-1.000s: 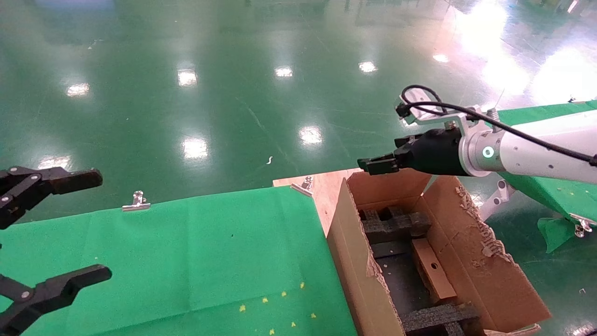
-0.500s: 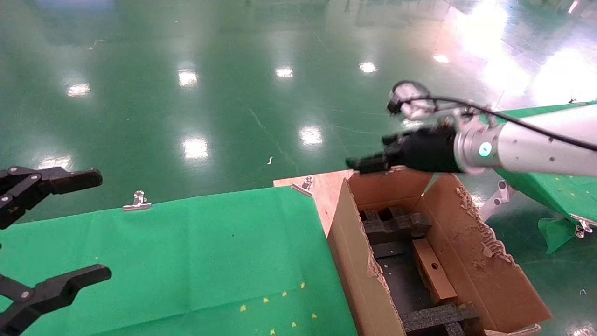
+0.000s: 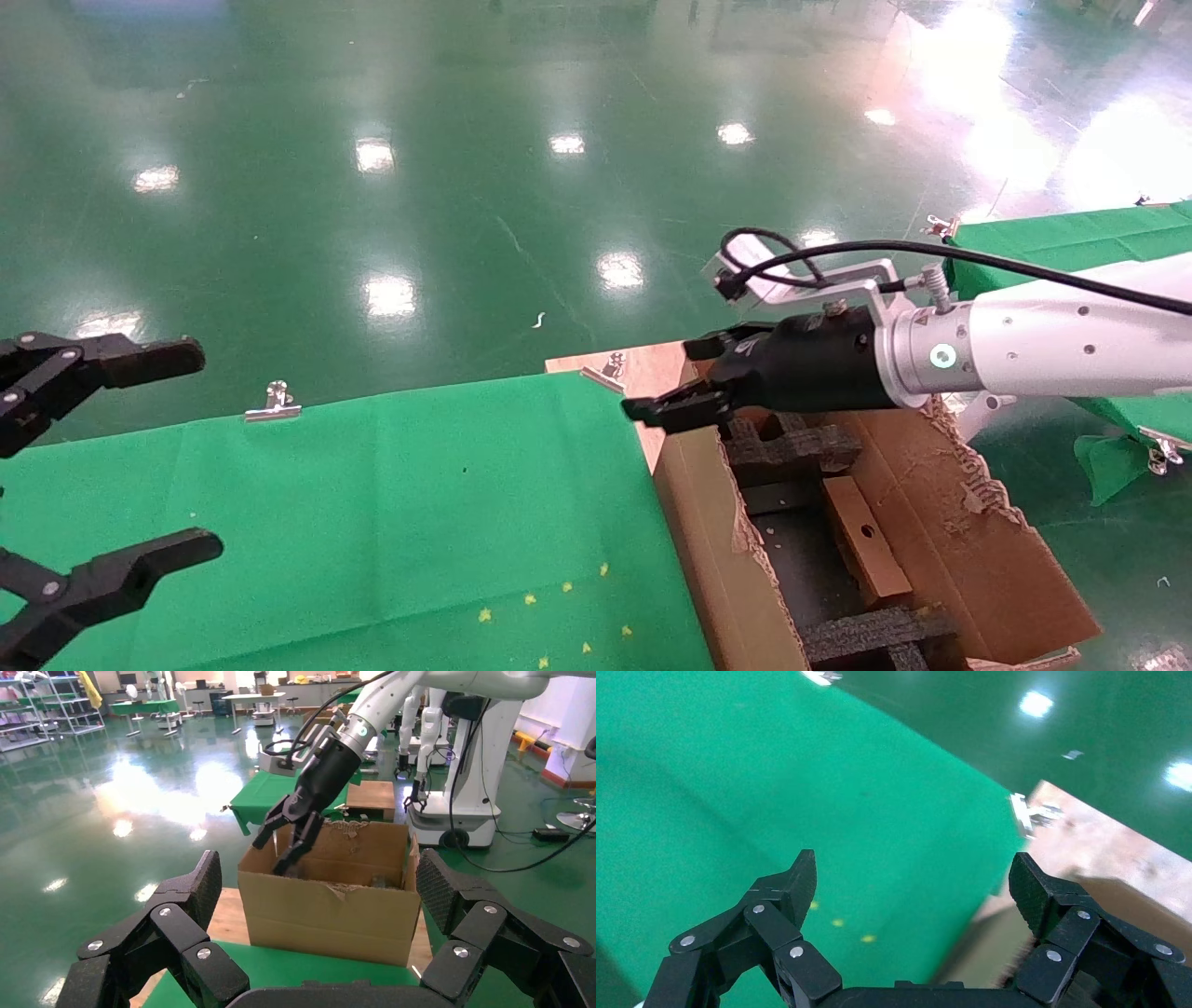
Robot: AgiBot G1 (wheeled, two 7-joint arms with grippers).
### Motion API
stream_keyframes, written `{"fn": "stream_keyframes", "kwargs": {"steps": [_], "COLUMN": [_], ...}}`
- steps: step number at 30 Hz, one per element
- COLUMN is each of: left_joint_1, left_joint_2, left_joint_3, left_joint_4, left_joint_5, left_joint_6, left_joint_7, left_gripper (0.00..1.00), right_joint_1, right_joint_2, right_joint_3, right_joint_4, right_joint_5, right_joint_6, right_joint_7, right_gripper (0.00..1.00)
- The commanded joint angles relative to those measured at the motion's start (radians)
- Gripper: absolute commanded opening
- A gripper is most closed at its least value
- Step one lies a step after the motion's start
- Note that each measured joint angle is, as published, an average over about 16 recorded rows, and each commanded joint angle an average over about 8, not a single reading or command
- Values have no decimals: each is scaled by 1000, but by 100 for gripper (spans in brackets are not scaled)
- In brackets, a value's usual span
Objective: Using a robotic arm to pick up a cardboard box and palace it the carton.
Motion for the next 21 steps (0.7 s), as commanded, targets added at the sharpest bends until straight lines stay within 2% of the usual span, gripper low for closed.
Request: {"fn": "stream_keyframes", "kwargs": {"steps": [1, 21], "left_joint_1": [0, 0], "left_joint_2": [0, 0], "left_joint_3": [0, 0], "left_joint_4": [0, 0], "left_joint_5": [0, 0], "left_joint_6": [0, 0], "left_joint_7": [0, 0], "left_gripper": [100, 100], "right_joint_1": [-24, -269], "right_joint_2": [-4, -48], "right_joint_3": [38, 421], "right_joint_4": [-3, -31], "right_joint_5": [32, 360], "right_joint_6": [-25, -283], "right_joint_7": [-42, -470], "right_gripper": [100, 100]}}
